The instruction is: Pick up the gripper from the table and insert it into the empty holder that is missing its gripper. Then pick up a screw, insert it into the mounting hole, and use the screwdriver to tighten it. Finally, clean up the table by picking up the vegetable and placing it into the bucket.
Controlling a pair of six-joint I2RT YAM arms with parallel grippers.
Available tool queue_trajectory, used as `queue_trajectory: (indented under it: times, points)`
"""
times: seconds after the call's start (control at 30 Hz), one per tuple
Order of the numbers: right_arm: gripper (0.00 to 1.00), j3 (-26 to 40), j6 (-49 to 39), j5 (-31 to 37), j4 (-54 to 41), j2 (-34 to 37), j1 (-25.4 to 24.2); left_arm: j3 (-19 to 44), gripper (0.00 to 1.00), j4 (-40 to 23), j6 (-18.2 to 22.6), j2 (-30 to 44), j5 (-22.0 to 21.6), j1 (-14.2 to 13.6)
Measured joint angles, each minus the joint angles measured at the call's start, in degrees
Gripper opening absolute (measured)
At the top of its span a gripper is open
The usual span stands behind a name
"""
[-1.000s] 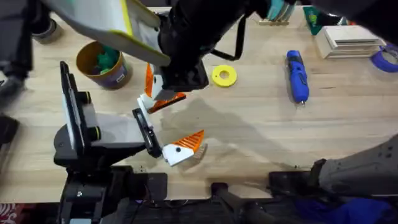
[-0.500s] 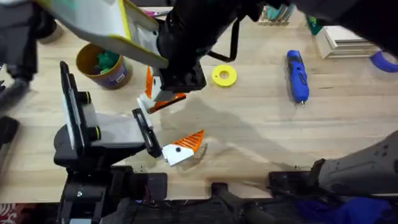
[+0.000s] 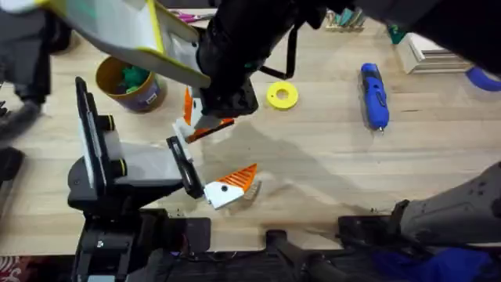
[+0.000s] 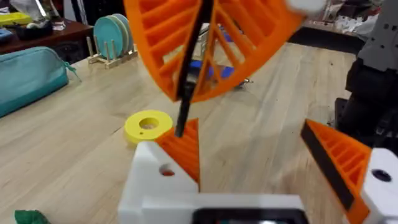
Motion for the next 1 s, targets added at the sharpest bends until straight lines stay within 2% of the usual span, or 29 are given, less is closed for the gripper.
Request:
queue_trajectory:
  times: [1.0]
  points:
    - [0.006,0.0,0.0,0.0,0.1,2.4,0.0,0.0,0.986,0.0,0.0,0.0,0.0,0.0]
